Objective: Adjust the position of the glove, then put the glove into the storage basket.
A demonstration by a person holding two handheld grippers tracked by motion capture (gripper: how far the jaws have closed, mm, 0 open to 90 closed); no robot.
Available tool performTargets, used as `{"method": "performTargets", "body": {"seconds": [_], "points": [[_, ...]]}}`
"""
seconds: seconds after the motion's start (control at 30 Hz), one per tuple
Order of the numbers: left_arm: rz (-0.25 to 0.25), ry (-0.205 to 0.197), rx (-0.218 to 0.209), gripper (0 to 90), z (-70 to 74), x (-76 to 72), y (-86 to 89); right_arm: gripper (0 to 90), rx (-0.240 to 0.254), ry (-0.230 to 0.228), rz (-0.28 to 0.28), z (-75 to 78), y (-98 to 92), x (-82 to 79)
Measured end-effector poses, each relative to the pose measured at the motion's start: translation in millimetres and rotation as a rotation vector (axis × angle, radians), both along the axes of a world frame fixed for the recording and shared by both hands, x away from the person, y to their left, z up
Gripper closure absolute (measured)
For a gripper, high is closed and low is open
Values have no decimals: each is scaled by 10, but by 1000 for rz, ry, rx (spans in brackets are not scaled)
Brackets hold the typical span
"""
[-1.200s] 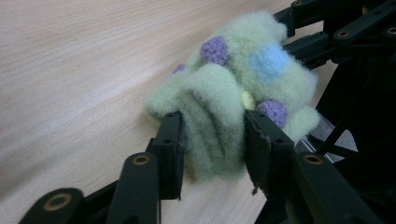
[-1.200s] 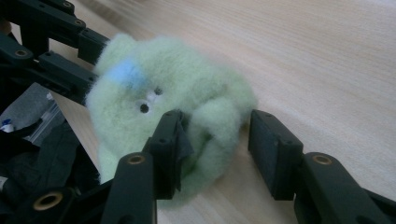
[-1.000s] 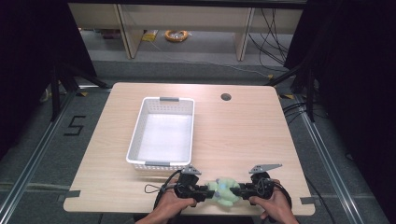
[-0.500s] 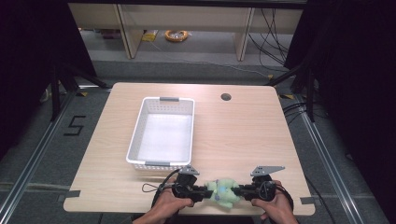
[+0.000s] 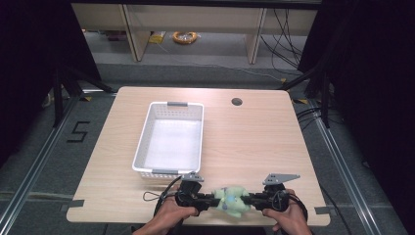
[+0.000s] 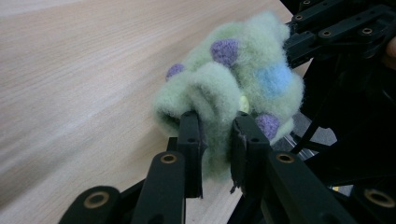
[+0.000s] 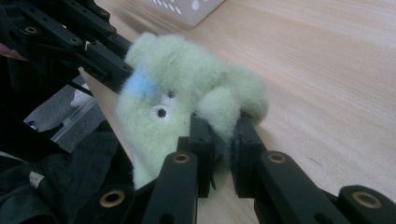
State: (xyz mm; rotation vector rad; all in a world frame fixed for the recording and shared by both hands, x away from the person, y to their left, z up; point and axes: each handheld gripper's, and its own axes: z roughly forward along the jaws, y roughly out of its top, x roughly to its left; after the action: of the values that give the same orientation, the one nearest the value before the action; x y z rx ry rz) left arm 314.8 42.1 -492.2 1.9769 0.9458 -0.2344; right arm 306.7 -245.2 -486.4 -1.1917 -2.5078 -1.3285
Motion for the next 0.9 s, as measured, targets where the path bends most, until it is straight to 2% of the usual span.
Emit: {"method": "performTargets", "body": {"seconds": [0.13, 0.17, 0.2, 0.23, 0.27, 0.3, 0.33, 0.37, 0.4, 0.43, 0.47, 0.5, 0.53, 0.57, 0.67, 0.7, 0.83, 0.9], "points": [[2, -2, -4, 749, 18, -17, 30, 818, 5, 18, -4, 29, 33, -17], [3, -5, -7, 748, 32, -21, 47, 818, 2, -3, 16, 28, 38, 12], [3, -5, -7, 748, 32, -21, 47, 818, 2, -3, 16, 28, 38, 12], [7, -9, -8, 748, 46, -26, 65, 818, 12, 12, -7, 51, 63, -2], [7, -9, -8, 748, 46, -26, 65, 818, 12, 12, -7, 51, 63, -2], [1, -5, -10, 748, 52, -22, 79, 818, -10, -21, 16, 69, 59, 26], [8, -7, -8, 748, 57, -28, 83, 818, -10, -21, 16, 69, 59, 26], [18, -7, 6, 748, 68, -34, 89, 818, -14, -8, 15, 82, 83, 28], [7, -6, -9, 748, 63, -23, 97, 818, -14, -8, 15, 82, 83, 28], [3, -4, -6, 747, 70, -19, 105, 818, -8, 22, 7, 98, 107, 11], [5, -11, -5, 747, 81, -17, 111, 818, 2, 14, 15, 96, 117, 22], [15, -14, -7, 747, 97, -22, 111, 818, -15, -3, 21, 109, 115, 35], [14, -28, 1, 747, 117, -23, 118, 818, -2, 2, 15, 120, 129, 36], [18, -31, -1, 747, 145, -25, 128, 818, -22, -26, 20, 139, 122, 57], [18, -38, -4, 747, 198, -19, 161, 817, -6, -9, 19, 206, 166, 56], [17, -34, -18, 746, 214, -13, 173, 818, -4, -23, 25, 254, 194, 79], [27, -56, -9, 746, 322, 15, 242, 818, -6, -25, 27, 335, 247, 115], [27, -66, -6, 745, 408, 49, 296, 818, -10, -44, 43, 425, 289, 173]]}}
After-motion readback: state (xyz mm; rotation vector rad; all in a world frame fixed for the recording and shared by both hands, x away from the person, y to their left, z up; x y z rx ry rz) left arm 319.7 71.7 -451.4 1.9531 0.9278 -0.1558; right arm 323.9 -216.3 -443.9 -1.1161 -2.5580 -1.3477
